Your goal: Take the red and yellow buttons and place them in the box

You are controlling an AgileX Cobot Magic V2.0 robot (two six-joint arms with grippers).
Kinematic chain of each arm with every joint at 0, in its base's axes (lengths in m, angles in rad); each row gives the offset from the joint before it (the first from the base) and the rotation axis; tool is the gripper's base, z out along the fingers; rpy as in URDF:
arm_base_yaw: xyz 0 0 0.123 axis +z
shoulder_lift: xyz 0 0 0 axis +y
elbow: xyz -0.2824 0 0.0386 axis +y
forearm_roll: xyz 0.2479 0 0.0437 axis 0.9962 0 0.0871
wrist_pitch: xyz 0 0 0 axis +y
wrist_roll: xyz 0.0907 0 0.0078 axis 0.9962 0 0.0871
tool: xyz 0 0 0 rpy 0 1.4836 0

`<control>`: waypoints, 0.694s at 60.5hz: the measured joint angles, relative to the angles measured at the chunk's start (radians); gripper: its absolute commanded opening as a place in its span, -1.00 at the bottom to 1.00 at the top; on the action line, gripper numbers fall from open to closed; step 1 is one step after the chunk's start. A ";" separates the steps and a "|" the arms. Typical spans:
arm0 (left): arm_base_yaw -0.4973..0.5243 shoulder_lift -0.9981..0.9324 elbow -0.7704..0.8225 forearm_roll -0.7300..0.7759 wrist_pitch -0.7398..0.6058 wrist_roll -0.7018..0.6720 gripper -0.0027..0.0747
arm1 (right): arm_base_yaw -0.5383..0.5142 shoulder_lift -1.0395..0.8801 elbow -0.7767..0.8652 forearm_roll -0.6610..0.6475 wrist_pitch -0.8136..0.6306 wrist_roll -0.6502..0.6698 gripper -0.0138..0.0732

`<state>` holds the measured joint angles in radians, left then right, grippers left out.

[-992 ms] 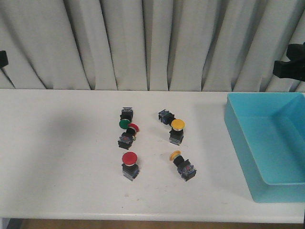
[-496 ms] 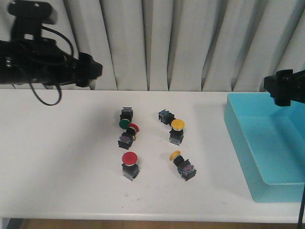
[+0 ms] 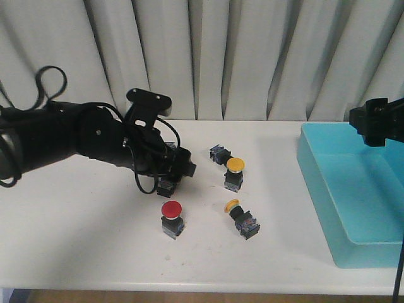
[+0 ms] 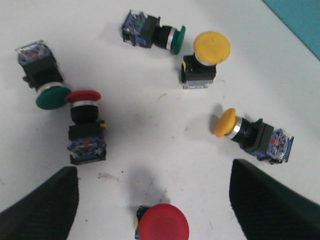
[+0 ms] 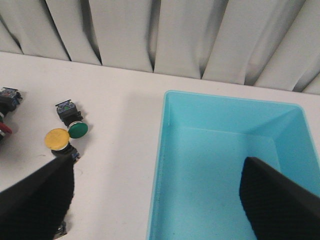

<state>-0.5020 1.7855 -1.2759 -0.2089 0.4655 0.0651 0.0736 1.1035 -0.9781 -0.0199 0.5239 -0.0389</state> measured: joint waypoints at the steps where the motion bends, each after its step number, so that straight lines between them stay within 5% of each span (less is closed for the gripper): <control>1: -0.003 0.007 0.000 0.000 0.000 0.000 0.58 | 0.000 0.000 0.000 0.003 0.002 0.000 0.76; 42: -0.013 0.188 -0.001 0.000 0.010 0.000 0.58 | 0.000 0.000 0.000 0.032 0.015 0.000 0.71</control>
<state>-0.5149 1.9735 -1.2772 -0.2089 0.4751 0.0651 0.0736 1.1035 -0.9781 0.0121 0.5386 -0.0389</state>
